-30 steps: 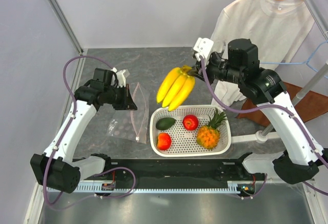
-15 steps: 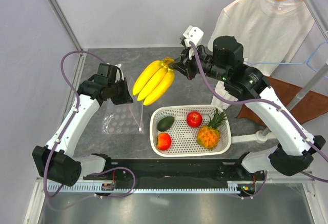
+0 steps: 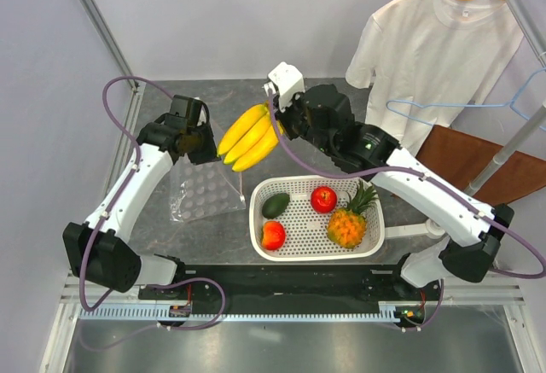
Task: Place the food in the zip-top bag and seal the zipper
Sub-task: Place the fake fruit in the zipper food storage bag.
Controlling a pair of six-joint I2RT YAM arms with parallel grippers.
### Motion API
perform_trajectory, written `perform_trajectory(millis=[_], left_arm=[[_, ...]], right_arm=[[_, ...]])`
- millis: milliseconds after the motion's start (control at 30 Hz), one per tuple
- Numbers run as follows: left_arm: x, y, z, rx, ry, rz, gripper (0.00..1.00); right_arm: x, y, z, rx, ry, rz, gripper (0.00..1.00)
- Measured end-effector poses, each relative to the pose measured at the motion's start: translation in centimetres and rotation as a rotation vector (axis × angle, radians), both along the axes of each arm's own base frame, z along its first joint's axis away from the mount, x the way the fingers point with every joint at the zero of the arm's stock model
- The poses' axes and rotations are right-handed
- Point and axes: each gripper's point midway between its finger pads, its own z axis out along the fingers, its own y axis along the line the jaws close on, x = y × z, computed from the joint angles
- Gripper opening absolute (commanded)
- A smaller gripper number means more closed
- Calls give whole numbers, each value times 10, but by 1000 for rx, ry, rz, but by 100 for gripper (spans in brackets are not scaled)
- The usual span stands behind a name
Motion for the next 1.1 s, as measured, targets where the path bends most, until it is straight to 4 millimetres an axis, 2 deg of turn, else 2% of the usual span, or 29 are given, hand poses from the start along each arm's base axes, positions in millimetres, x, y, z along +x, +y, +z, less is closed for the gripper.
perform_trajectory(millis=[167,300,500,767,933,1100], left_arm=[[0,-1,0,-3,1,-1,2],[1,-3,1,-20,-1,-8,2],[2,-8,5,-67,-4,-27,2],[5,-4,0,-92,-1,-15,2],[6,-4,2,-116,3,-5,2],[6,-5,2,-122,6,-1,2]], right_arm=[[12,0,-13,-47,-25,-81,0],[14,-2,-16,-52,-26,-104,0],[9,-5,-1,-7,-48,-106,0],[0,-24,25,80,-58,-164,0],[0,-27,24,107,-37,-188,0],[6,-17,14,110,0,-206,0]])
